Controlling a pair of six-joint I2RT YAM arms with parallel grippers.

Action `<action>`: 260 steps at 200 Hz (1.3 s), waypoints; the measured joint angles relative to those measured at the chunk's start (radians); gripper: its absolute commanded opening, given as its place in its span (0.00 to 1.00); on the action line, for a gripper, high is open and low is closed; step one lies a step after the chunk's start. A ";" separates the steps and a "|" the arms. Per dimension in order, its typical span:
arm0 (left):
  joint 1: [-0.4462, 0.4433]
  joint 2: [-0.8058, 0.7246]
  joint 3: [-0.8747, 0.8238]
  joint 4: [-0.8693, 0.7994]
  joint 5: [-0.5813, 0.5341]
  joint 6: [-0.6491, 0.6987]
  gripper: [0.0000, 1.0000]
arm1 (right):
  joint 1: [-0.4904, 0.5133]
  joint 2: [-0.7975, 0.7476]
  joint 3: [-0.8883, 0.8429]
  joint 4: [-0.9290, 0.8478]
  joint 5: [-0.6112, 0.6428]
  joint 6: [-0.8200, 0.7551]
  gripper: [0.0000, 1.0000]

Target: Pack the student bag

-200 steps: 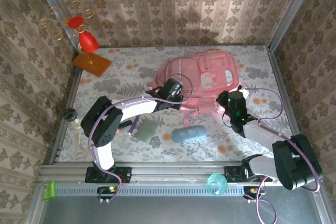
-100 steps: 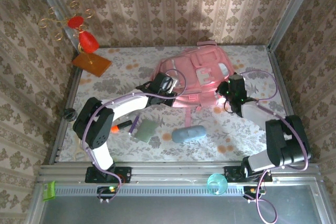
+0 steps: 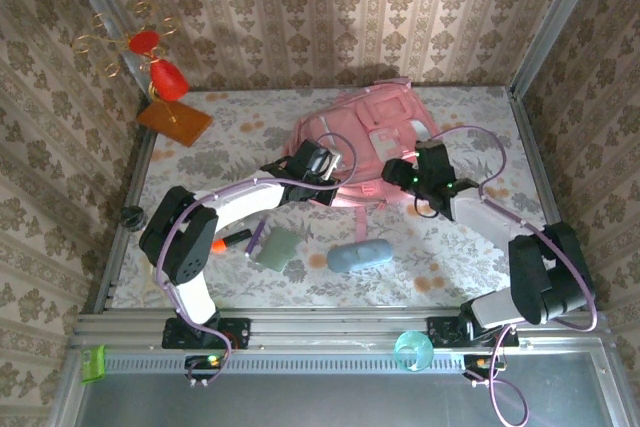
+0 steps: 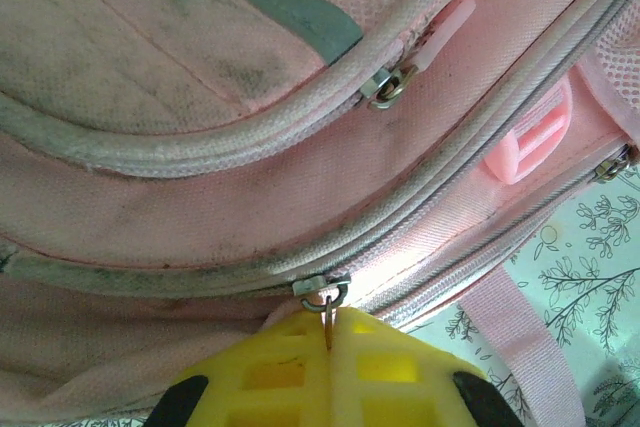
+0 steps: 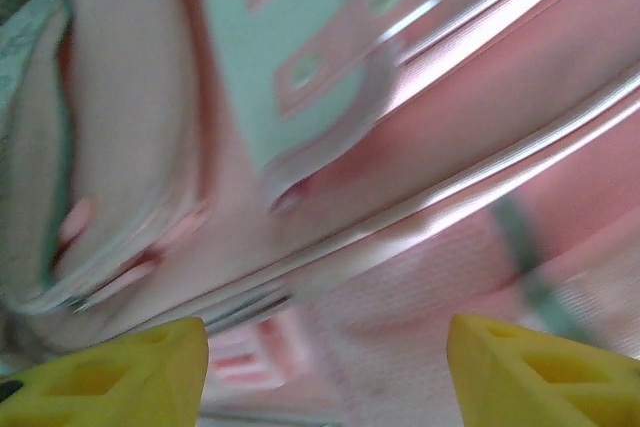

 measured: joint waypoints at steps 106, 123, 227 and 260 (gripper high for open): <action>-0.043 0.000 -0.001 0.001 -0.018 -0.006 0.00 | 0.057 0.113 -0.052 0.191 0.069 0.239 0.54; -0.050 0.000 -0.001 0.000 -0.026 -0.005 0.00 | 0.057 0.129 -0.053 0.231 0.087 0.272 0.39; -0.053 0.000 -0.001 -0.037 -0.082 0.093 0.00 | -0.013 0.103 -0.087 0.263 0.049 0.240 0.00; -0.033 -0.003 -0.001 -0.051 -0.073 0.123 0.00 | -0.064 0.083 -0.097 0.251 -0.002 0.186 0.00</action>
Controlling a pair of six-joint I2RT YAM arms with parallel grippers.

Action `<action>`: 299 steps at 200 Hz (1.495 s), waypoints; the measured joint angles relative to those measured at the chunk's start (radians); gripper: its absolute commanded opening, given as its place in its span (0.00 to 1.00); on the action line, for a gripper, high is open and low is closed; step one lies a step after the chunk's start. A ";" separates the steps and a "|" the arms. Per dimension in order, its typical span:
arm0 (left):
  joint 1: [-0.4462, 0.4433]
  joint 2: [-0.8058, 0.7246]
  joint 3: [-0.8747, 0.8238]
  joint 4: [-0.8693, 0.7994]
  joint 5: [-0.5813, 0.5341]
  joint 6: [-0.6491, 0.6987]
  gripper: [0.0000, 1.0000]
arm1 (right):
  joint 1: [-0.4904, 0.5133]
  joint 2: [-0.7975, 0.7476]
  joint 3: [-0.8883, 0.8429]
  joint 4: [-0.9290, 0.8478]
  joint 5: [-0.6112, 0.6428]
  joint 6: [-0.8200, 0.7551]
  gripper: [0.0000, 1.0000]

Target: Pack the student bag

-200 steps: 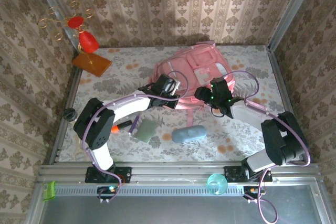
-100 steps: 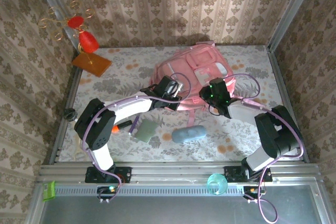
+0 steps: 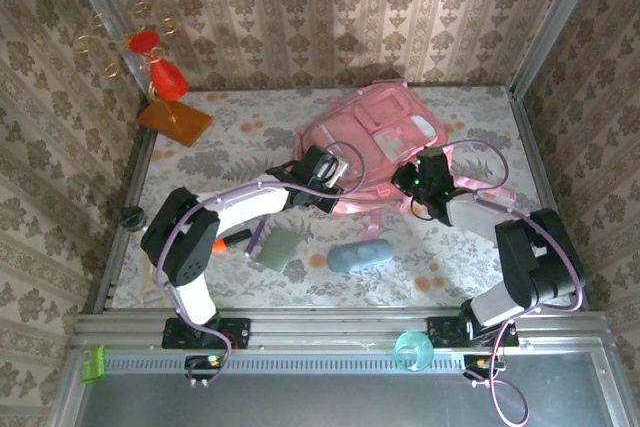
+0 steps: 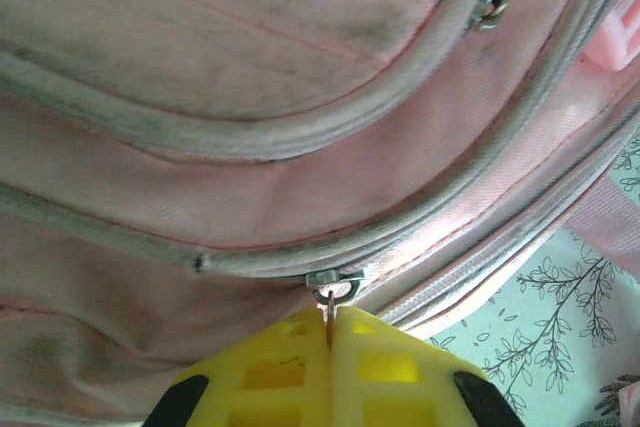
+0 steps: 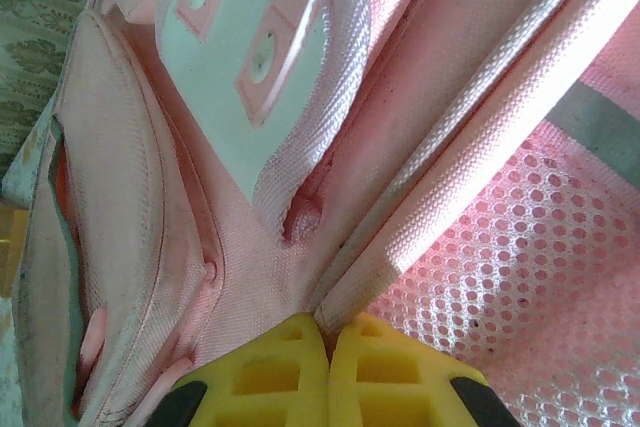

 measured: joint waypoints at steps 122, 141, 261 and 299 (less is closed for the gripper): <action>0.027 -0.034 -0.019 0.010 0.064 0.021 0.00 | -0.123 0.135 0.260 -0.296 -0.178 -0.223 0.23; 0.010 -0.034 -0.019 0.002 0.060 0.009 0.00 | -0.130 0.126 0.259 -0.315 -0.150 -0.249 0.34; -0.023 -0.016 -0.005 -0.032 -0.024 0.002 0.00 | 0.122 -0.008 0.106 -0.229 -0.110 -0.089 0.54; -0.037 -0.012 0.000 -0.041 -0.062 0.008 0.00 | 0.142 0.042 0.103 -0.151 -0.092 -0.023 0.48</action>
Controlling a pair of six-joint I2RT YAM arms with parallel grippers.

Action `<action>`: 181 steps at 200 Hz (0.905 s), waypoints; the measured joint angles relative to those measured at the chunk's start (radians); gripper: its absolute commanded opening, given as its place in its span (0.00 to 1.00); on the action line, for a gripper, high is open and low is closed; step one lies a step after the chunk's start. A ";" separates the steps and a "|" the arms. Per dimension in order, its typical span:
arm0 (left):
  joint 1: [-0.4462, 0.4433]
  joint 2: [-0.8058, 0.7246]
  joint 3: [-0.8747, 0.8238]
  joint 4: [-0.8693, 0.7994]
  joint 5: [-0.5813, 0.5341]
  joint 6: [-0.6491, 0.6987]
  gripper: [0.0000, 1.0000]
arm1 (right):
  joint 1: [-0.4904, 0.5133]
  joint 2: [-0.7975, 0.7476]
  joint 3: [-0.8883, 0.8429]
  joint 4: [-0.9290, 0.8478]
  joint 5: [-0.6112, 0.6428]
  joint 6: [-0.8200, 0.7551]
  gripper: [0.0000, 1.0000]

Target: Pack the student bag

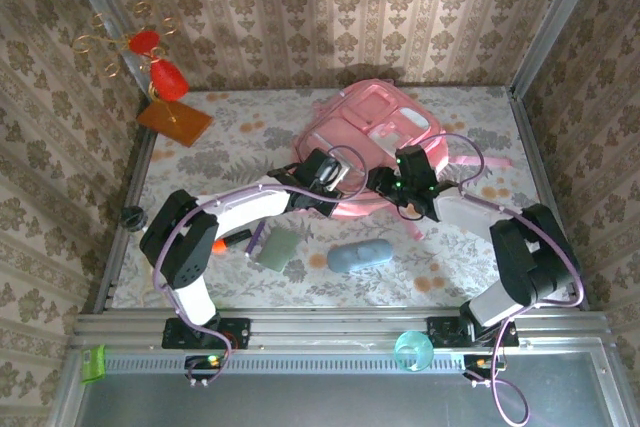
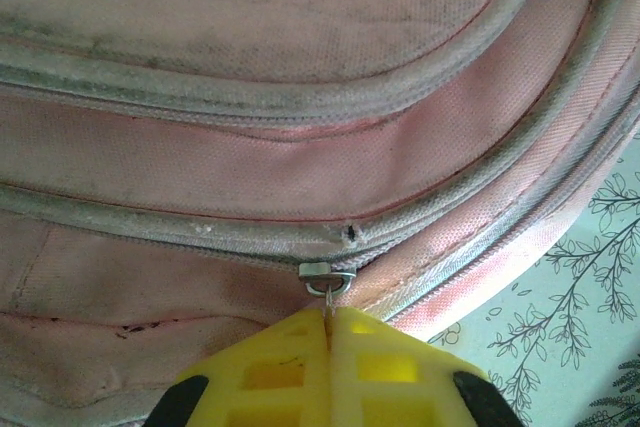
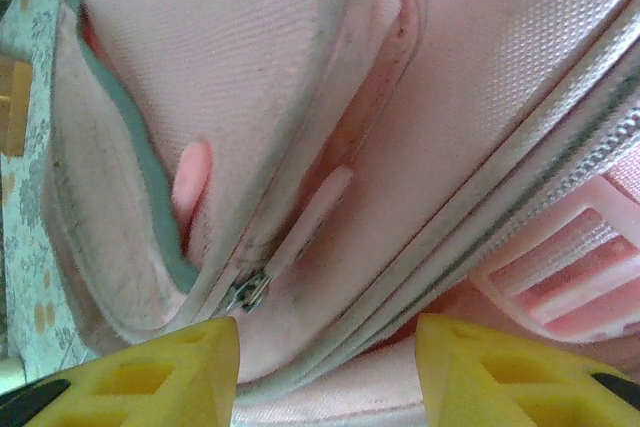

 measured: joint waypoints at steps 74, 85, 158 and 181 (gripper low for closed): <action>-0.004 0.010 0.001 -0.011 -0.043 0.024 0.00 | 0.025 0.060 -0.028 0.109 0.081 0.065 0.03; -0.006 0.010 0.001 -0.010 -0.047 0.028 0.00 | 0.029 0.059 -0.031 0.116 0.097 0.058 0.00; -0.002 0.007 0.001 -0.006 -0.043 0.074 0.00 | -0.012 -0.028 -0.096 0.137 0.098 -0.013 0.00; 0.007 0.002 0.001 0.002 -0.039 0.085 0.00 | -0.081 -0.045 -0.102 0.109 0.021 -0.056 0.00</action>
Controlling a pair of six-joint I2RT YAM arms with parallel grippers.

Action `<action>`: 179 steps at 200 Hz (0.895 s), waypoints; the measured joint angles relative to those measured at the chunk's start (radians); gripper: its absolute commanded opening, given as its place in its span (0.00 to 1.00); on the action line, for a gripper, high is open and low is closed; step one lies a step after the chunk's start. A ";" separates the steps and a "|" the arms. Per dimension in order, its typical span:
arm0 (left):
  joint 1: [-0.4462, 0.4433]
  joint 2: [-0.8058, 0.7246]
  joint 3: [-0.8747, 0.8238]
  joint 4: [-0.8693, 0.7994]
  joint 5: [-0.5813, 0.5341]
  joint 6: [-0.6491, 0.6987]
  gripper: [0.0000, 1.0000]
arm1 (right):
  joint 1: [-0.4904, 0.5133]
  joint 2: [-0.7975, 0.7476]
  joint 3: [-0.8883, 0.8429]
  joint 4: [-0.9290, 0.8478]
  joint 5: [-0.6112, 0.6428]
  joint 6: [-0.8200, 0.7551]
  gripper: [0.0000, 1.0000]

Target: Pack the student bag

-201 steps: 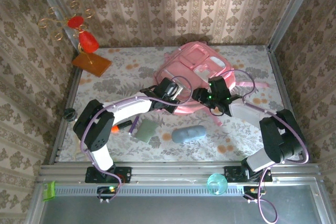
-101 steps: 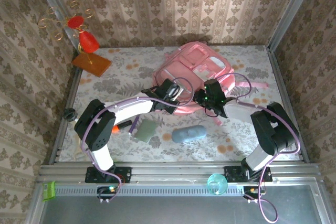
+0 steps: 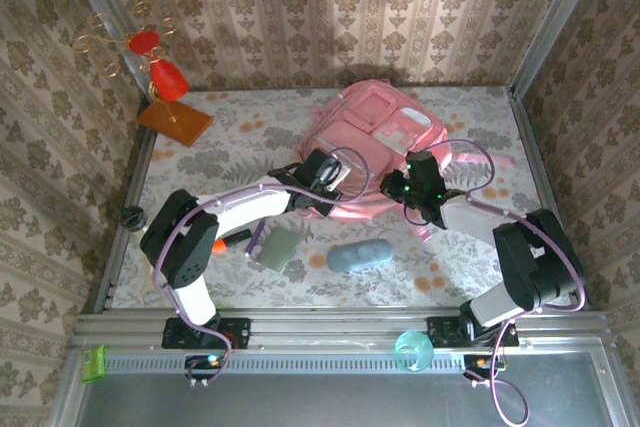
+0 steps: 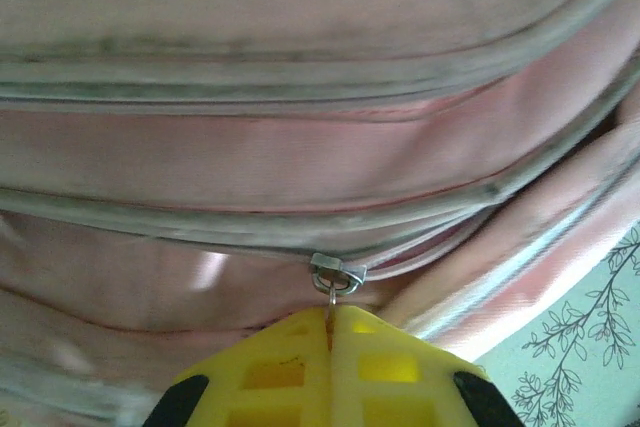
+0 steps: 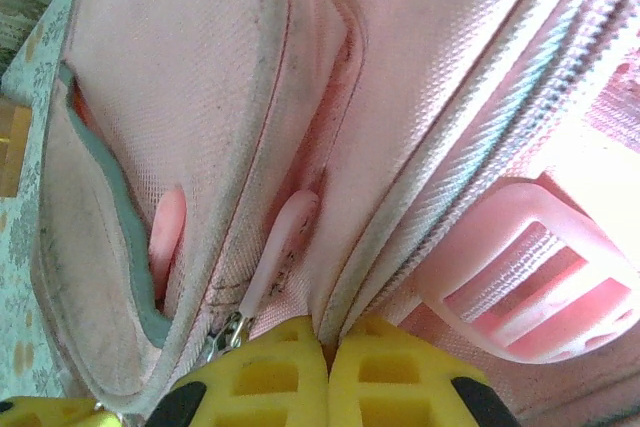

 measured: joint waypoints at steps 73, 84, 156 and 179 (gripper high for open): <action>0.034 -0.018 -0.014 -0.002 -0.009 0.018 0.00 | -0.183 0.071 0.167 -0.256 -0.227 -0.193 0.00; 0.037 -0.031 -0.024 -0.002 -0.009 0.018 0.00 | -0.201 0.093 0.201 -0.293 -0.252 -0.216 0.00; 0.060 -0.071 -0.065 0.003 0.056 0.005 0.00 | -0.231 0.264 0.430 -0.426 -0.280 -0.275 0.22; 0.060 -0.070 -0.065 -0.016 0.060 -0.010 0.00 | -0.239 0.251 0.442 -0.421 -0.222 -0.275 0.35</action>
